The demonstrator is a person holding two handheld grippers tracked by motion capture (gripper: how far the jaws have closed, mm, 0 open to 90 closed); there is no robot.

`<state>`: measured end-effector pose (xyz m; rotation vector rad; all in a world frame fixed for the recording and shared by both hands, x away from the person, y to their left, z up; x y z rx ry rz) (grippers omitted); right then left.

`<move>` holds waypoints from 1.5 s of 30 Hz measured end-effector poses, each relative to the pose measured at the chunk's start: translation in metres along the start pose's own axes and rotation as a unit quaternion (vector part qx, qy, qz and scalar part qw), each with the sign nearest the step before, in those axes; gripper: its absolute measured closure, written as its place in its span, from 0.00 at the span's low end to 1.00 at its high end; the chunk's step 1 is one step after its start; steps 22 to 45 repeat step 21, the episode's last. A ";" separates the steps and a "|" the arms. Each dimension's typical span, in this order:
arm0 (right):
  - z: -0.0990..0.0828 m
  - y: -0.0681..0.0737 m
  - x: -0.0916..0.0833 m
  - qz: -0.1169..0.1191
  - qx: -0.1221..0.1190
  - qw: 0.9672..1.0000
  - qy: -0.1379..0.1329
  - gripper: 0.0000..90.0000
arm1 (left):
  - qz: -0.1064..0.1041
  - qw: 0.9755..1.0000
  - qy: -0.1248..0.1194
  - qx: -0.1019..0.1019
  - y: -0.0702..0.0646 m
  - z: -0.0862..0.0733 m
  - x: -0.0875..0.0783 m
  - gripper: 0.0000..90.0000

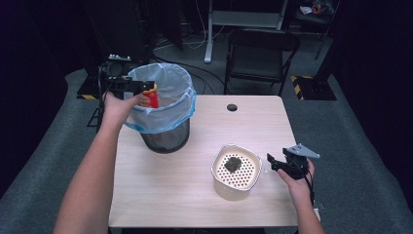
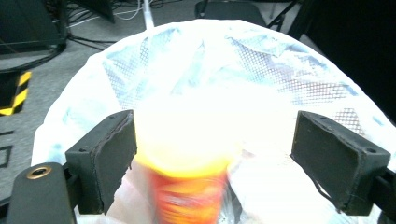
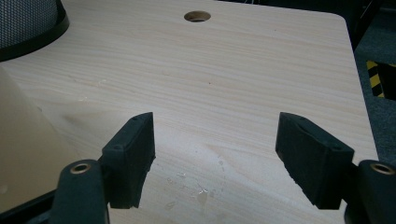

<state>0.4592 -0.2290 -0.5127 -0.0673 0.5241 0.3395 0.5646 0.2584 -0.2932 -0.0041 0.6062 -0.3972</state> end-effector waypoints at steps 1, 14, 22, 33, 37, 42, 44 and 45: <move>0.000 0.000 0.000 -0.001 0.000 1.000 0.001 0.31 | -0.003 1.000 0.003 0.002 0.000 -0.002 -0.002 0.17; 0.000 0.002 0.000 -0.003 -0.001 1.000 0.003 0.31 | -0.054 0.997 0.000 0.054 -0.015 -0.027 -0.041 0.27; -0.002 0.001 0.001 -0.004 -0.005 1.000 0.005 0.31 | -0.093 0.992 -0.010 0.081 -0.025 -0.055 -0.073 0.31; -0.002 0.001 0.001 -0.004 -0.005 1.000 0.005 0.31 | -0.093 0.992 -0.010 0.081 -0.025 -0.055 -0.073 0.31; -0.002 0.001 0.001 -0.004 -0.005 1.000 0.005 0.31 | -0.093 0.992 -0.010 0.081 -0.025 -0.055 -0.073 0.31; -0.002 0.001 0.001 -0.004 -0.005 1.000 0.005 0.31 | -0.093 0.992 -0.010 0.081 -0.025 -0.055 -0.073 0.31; -0.002 0.001 0.001 -0.004 -0.005 1.000 0.005 0.31 | -0.093 0.992 -0.010 0.081 -0.025 -0.055 -0.073 0.31; -0.002 0.001 0.001 -0.004 -0.005 1.000 0.005 0.31 | -0.093 0.992 -0.010 0.081 -0.025 -0.055 -0.073 0.31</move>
Point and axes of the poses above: each handheld gripper's, and its own axes: x roughly forward along the jaws, z roughly out of its top, y roughly to its left, the point moved 7 cm from there along x, roughly forward along the jaws, and after that the axes turned 1 degree about -z, right-handed, at the moved point
